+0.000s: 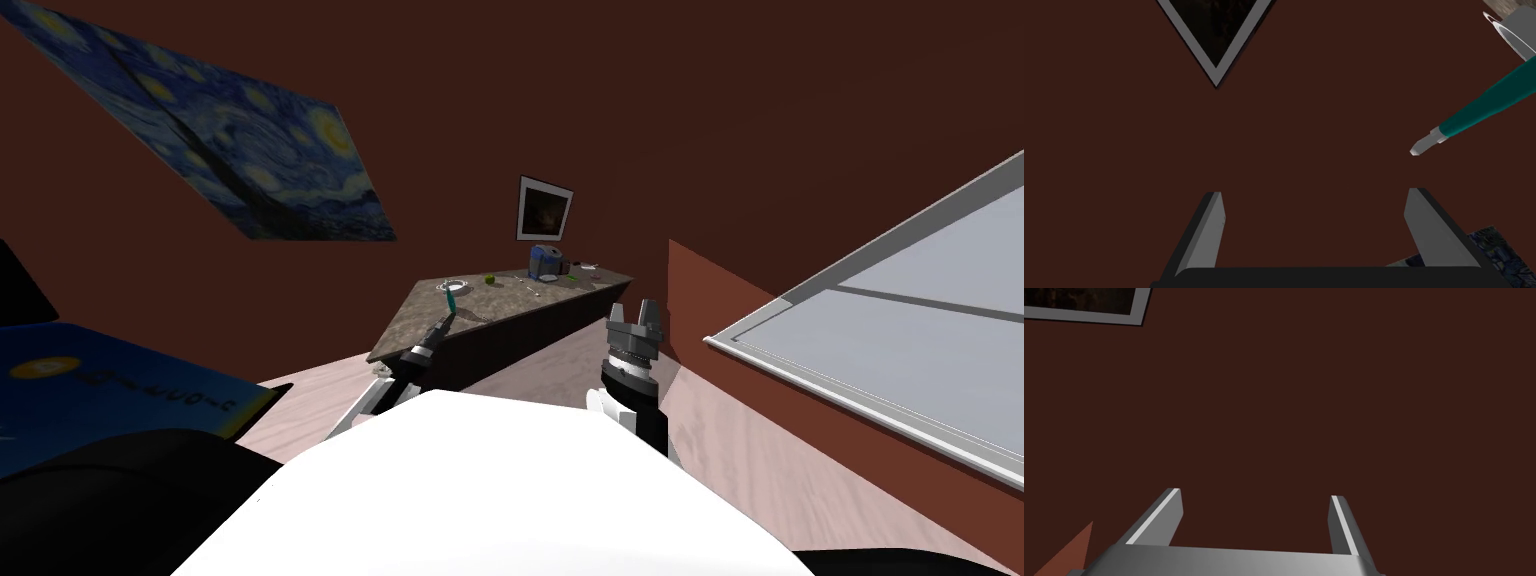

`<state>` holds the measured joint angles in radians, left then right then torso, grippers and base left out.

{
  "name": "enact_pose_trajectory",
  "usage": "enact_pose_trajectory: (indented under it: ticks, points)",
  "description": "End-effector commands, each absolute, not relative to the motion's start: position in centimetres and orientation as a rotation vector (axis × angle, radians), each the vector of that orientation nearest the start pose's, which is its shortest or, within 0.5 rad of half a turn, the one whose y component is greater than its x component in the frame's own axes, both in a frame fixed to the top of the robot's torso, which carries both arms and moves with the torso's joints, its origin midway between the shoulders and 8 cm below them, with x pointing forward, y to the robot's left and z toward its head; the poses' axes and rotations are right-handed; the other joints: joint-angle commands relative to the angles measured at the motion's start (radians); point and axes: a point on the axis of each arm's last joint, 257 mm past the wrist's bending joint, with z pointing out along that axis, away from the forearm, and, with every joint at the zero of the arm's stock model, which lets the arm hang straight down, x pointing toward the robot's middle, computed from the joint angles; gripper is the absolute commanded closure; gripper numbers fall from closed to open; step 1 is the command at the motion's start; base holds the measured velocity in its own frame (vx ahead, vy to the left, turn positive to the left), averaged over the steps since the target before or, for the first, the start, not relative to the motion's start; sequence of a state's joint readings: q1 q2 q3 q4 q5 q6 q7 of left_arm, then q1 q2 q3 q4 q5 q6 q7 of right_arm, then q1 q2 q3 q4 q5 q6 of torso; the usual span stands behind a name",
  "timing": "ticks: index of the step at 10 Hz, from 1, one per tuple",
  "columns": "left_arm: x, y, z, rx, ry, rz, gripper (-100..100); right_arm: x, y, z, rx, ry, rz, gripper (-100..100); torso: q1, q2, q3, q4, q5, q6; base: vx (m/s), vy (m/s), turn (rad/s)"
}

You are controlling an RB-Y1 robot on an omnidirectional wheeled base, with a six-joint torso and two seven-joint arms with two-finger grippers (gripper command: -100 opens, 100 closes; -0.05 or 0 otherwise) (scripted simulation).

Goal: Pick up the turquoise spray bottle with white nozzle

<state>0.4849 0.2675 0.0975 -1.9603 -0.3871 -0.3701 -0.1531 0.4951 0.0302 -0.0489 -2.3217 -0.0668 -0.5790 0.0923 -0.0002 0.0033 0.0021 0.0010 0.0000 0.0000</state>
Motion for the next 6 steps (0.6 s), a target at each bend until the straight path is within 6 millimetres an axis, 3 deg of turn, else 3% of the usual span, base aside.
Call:
enact_pose_trajectory:
  ticks: [1,4,6]
  points:
    - [39.9,32.9,-17.7,-0.385,1.381,-0.578,-100,31.5,-30.1,5.9,0.581,0.478,1.232,0,0.000,0.000,0.000,0.000,0.000,0.000,-0.048,-0.034,-0.084]
    - [40.1,36.0,-21.4,-0.359,1.487,-0.429,-100,31.5,-30.1,5.9,0.581,0.478,1.232,0,-0.001,-0.001,0.000,0.000,0.000,0.000,-0.032,-0.043,-0.040]
    - [40.1,38.5,-23.3,-0.348,1.545,-0.332,-100,31.5,-30.1,5.9,0.581,0.479,1.231,0,-0.002,-0.005,-0.003,-0.001,-0.001,0.000,0.042,-0.060,-0.010]
